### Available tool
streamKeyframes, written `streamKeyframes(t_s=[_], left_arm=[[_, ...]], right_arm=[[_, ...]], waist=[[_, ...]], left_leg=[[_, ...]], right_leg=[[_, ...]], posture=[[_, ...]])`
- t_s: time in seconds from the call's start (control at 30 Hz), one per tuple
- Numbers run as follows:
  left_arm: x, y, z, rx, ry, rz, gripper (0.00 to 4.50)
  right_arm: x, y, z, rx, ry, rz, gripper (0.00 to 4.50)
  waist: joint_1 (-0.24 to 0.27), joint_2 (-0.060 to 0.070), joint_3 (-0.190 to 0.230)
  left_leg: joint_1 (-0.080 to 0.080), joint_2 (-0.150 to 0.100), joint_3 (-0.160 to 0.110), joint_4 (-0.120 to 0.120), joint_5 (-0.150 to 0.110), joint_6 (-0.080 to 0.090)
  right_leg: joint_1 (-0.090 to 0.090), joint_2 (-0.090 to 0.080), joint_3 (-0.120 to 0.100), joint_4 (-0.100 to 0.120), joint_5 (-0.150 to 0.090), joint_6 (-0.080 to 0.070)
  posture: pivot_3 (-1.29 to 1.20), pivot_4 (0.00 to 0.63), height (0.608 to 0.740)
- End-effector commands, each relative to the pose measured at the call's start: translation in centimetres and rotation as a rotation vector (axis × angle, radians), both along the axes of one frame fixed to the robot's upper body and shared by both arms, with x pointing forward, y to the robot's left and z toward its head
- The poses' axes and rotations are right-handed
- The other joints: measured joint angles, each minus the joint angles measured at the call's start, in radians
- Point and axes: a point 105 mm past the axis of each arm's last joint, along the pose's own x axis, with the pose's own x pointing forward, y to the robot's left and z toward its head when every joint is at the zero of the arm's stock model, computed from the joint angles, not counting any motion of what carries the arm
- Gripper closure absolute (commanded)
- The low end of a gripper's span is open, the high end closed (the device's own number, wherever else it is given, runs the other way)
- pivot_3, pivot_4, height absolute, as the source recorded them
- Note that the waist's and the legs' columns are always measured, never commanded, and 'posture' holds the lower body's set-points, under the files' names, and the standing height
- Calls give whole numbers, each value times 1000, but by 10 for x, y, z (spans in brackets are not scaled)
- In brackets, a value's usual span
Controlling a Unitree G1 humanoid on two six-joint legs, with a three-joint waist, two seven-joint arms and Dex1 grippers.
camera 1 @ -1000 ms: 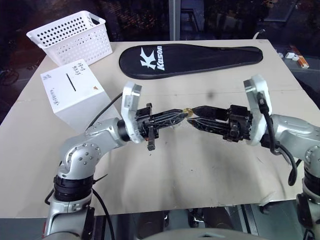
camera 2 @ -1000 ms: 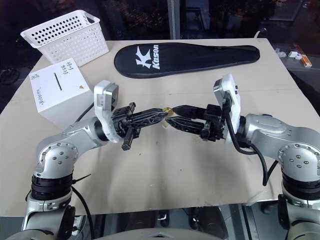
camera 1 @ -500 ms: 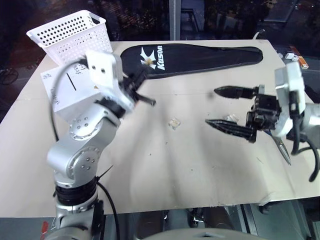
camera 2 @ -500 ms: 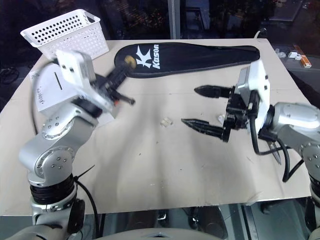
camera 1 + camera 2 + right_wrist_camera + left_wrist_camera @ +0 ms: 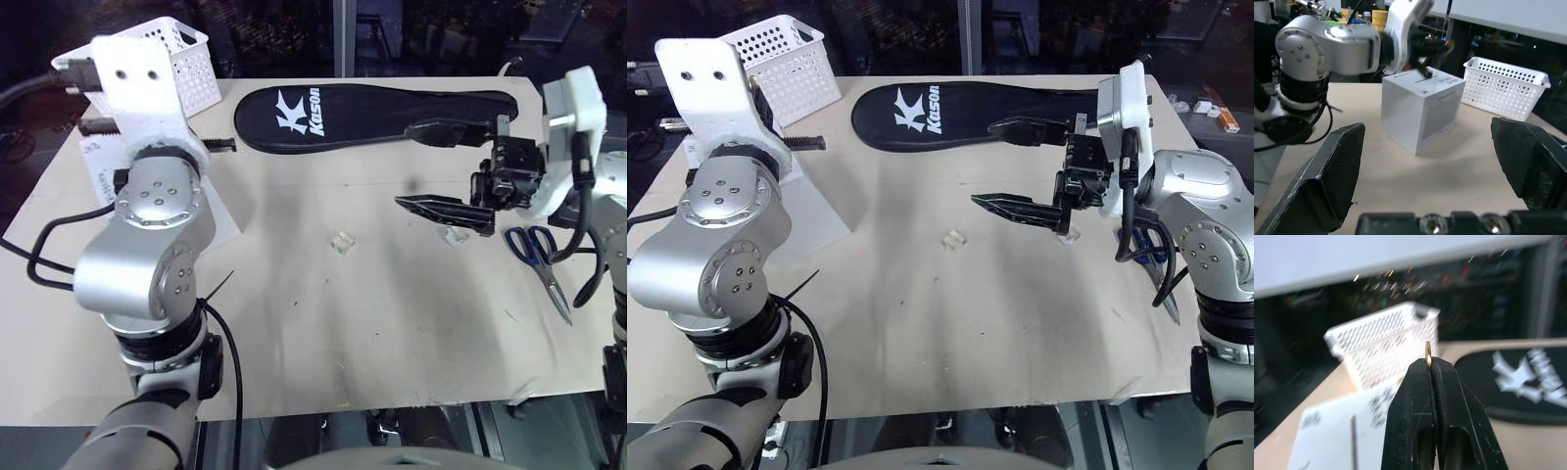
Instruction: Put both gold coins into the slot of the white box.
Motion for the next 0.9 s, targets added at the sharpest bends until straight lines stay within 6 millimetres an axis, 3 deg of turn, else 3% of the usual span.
streamKeyframes(t_s=[0.03,0.27,0.5,0.9], left_arm=[[-6,22,0,-35,-4,109,4500],[5,42,-16,-124,83,154,4500],[12,45,-26,-161,130,176,4500],[8,59,-31,-172,159,299,4500]], right_arm=[[-4,2,11,5,-73,5,34],[-1,0,9,-3,-81,-25,34],[-3,1,5,-16,-72,-51,34],[-3,1,5,-23,-66,-65,34]], waist=[[0,0,0],[1,0,0],[1,0,0],[-3,0,0]], left_leg=[[0,0,0,0,0,0],[0,0,0,0,0,0],[0,0,0,0,0,0],[0,0,1,0,0,0]], right_leg=[[0,0,0,0,0,0],[0,-1,0,0,0,0],[0,-1,-1,0,0,-1],[0,-1,-1,1,0,-1]], posture=[[0,150,738],[0,150,738],[0,150,738],[0,150,738]])
